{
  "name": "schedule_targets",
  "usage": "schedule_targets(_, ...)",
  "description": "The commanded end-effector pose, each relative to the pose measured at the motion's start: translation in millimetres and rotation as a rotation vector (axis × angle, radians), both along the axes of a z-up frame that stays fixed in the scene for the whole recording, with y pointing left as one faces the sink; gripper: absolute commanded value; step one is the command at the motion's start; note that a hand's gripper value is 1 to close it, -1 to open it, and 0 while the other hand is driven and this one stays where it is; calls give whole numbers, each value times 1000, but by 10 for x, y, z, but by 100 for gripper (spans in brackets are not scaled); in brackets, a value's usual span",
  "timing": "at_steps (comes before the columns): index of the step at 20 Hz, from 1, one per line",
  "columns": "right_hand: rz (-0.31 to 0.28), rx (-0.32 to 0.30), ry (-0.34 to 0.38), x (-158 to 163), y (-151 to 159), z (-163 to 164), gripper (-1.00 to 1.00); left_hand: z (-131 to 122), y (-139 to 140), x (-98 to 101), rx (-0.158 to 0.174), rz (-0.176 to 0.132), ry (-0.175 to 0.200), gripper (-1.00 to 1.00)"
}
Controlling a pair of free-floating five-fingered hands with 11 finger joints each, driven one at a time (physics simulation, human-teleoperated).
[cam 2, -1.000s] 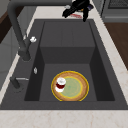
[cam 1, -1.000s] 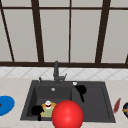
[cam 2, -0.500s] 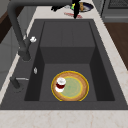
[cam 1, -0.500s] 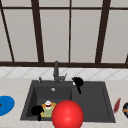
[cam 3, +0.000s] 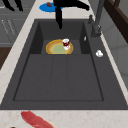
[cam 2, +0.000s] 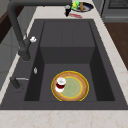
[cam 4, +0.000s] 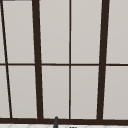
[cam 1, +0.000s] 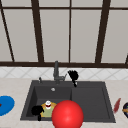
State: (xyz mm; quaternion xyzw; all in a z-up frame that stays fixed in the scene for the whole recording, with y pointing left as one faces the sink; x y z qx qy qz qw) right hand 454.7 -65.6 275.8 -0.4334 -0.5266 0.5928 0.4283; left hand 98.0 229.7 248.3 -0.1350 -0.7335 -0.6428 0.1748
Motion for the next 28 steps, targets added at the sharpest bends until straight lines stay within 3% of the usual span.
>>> schedule_targets(1,10,-41,60,100,176,85,-100,0,0,0,0,0,0,0)
schedule_targets(13,-18,-83,284,559,593,-32,-100,0,0,0,0,0,0,0)
schedule_targets(28,-45,-100,585,1359,858,-469,-100,0,0,0,0,0,0,0)
